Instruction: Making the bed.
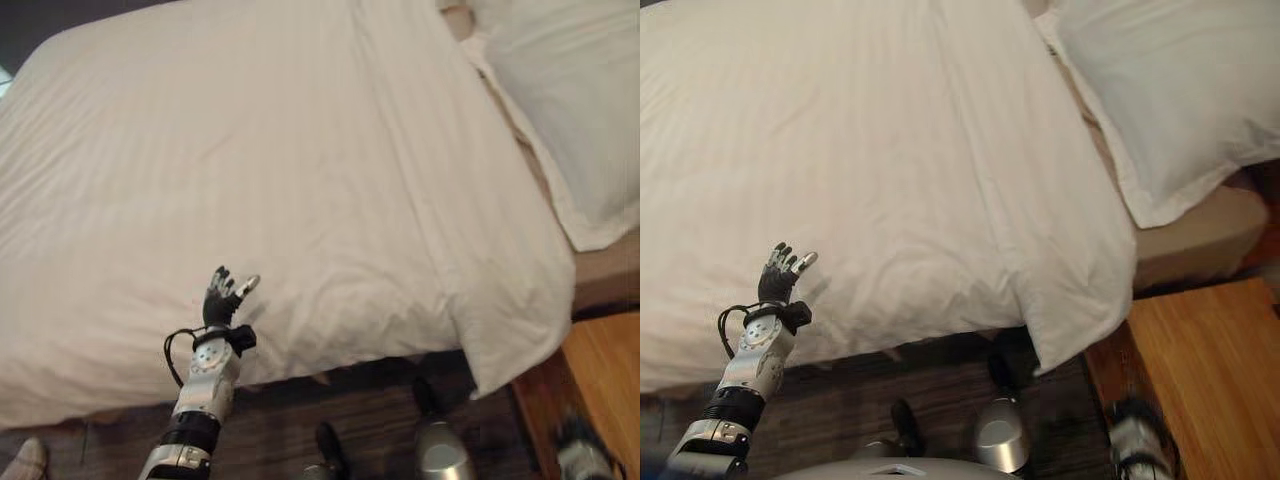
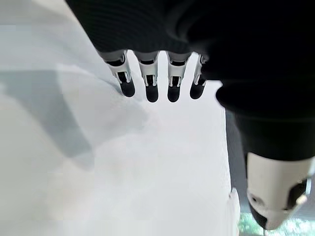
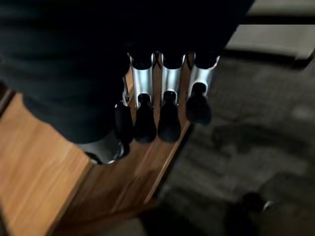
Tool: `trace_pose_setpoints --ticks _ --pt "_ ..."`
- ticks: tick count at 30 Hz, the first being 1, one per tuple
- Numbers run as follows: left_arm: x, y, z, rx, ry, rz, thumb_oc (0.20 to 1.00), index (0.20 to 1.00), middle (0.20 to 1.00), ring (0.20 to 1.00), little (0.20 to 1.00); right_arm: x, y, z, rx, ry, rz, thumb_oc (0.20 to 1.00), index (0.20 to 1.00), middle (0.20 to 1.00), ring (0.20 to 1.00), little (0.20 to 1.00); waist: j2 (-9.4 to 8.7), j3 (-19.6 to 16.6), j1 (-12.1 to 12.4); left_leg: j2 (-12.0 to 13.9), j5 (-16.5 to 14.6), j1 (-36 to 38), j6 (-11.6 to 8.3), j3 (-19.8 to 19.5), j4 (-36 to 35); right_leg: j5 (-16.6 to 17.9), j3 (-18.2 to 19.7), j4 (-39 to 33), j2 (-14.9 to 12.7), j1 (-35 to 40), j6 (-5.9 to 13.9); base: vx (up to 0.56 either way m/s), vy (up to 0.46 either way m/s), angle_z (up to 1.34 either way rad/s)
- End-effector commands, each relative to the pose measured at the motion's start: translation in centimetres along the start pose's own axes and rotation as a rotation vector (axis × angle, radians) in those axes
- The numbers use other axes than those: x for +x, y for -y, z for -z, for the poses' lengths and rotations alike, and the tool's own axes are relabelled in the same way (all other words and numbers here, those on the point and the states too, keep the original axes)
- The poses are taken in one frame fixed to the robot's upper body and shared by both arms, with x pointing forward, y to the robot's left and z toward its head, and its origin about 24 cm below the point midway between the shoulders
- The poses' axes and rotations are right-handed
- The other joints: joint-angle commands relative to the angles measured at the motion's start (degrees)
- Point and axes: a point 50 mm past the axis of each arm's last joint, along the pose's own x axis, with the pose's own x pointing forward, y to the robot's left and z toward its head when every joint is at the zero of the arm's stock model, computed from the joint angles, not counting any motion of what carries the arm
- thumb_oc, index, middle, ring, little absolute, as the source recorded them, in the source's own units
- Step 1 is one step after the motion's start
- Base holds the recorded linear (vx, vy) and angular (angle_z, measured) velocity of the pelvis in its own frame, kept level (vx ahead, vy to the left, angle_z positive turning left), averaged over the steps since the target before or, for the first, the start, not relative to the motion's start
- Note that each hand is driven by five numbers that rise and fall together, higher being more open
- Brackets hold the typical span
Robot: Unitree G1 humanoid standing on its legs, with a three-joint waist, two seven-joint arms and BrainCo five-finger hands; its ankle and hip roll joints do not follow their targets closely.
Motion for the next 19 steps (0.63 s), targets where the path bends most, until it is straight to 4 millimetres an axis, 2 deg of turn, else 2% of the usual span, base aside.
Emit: trace_pose_setpoints --ticks 1,3,5,6,7,9,13,14,16,17,19 --pt "0.4 -0.7 -2.4 0.073 0.119 -0.010 1.000 1.000 1.000 1.000 1.000 -0.6 -4.5 -3.1 -0.327 0.180 -0.126 1.000 1.000 1.000 1.000 1.000 -3.48 -3.66 1.67 0.33 -6.61 3.56 0.22 1.81 0.77 -4.29 -0.05 0.73 0.25 -0.47 -0.30 0.00 0.005 -0.10" --pt "-0.1 -0.7 -2.6 0.103 0.141 -0.003 1.000 1.000 1.000 1.000 1.000 -1.5 -6.2 -4.7 -0.484 0.310 -0.195 1.000 1.000 1.000 1.000 1.000 -4.90 -4.52 2.00 0.57 -6.56 3.94 0.26 1.91 0.77 -3.96 0.10 0.73 0.39 -0.34 -0.23 -0.01 -0.010 -0.06" --pt "-0.7 -0.4 -3.1 0.116 0.181 0.008 1.000 1.000 1.000 1.000 1.000 -3.3 -8.5 -7.3 -0.568 0.497 -0.284 1.000 1.000 1.000 1.000 1.000 -5.99 -5.12 2.30 0.86 -6.81 4.57 0.28 1.91 0.77 -3.87 0.03 0.73 0.45 0.24 -0.11 0.00 0.002 -0.04" --pt "-0.7 -0.4 -3.1 0.117 0.180 0.007 1.000 1.000 1.000 1.000 1.000 -3.3 -8.5 -7.2 -0.569 0.496 -0.285 1.000 1.000 1.000 1.000 1.000 -6.02 -5.33 2.34 0.87 -6.59 4.30 0.23 1.99 0.77 -3.68 0.15 0.73 0.47 -0.07 -0.18 0.02 0.004 -0.08" --pt "-1.1 -0.2 -3.3 0.131 0.200 0.021 1.000 1.000 1.000 1.000 1.000 -5.0 -10.2 -9.2 -0.607 0.642 -0.344 1.000 1.000 1.000 1.000 1.000 -6.63 -5.78 2.88 1.07 -6.63 4.42 0.32 1.84 0.77 -3.58 0.09 0.73 0.54 0.19 -0.18 0.01 0.000 -0.06" --pt "-2.0 -0.5 -3.2 0.129 0.211 0.023 1.000 1.000 1.000 1.000 1.000 -7.5 -12.2 -10.9 -0.600 0.788 -0.453 1.000 1.000 1.000 1.000 1.000 -6.93 -5.91 3.73 1.15 -6.95 4.84 0.44 1.20 0.77 -3.74 -0.30 0.73 0.54 0.86 -0.21 0.01 0.005 0.04" --pt "-3.2 -0.7 -3.5 0.144 0.239 0.048 1.000 1.000 1.000 1.000 1.000 -10.9 -13.7 -12.8 -0.542 0.952 -0.560 1.000 1.000 1.000 1.000 1.000 -7.03 -6.63 4.72 1.19 -6.91 4.78 0.62 0.75 0.77 -3.73 -0.53 0.73 0.49 1.05 -0.41 0.02 0.012 0.11" --pt "-3.6 -0.7 -3.8 0.160 0.256 0.063 1.000 1.000 1.000 1.000 1.000 -12.3 -14.1 -13.6 -0.527 1.022 -0.595 1.000 1.000 1.000 1.000 1.000 -6.96 -6.75 5.06 1.23 -6.95 4.95 0.67 0.59 0.77 -3.76 -0.68 0.73 0.47 1.18 -0.45 0.02 0.013 0.10" --pt "-3.6 -0.7 -3.8 0.161 0.255 0.063 1.000 1.000 1.000 1.000 1.000 -12.3 -14.1 -13.5 -0.528 1.021 -0.595 1.000 1.000 1.000 1.000 1.000 -6.95 -6.78 5.05 1.24 -6.95 4.97 0.66 0.58 0.77 -3.77 -0.69 0.73 0.47 1.21 -0.45 0.01 0.006 0.08" --pt "-3.9 -0.8 -4.0 0.176 0.268 0.066 1.000 1.000 1.000 1.000 1.000 -13.4 -14.4 -13.8 -0.521 1.071 -0.629 1.000 1.000 1.000 1.000 1.000 -6.92 -6.90 5.23 1.27 -7.02 5.08 0.69 0.51 0.77 -3.79 -0.72 0.73 0.49 1.28 -0.46 0.00 0.000 0.10" --pt "-4.0 -1.0 -4.2 0.185 0.277 0.067 1.000 1.000 1.000 1.000 1.000 -13.8 -14.4 -13.9 -0.519 1.090 -0.638 1.000 1.000 1.000 1.000 1.000 -6.79 -6.92 5.29 1.24 -7.10 5.15 0.73 0.48 0.77 -3.79 -0.73 0.73 0.46 1.34 -0.46 0.00 0.003 0.04"
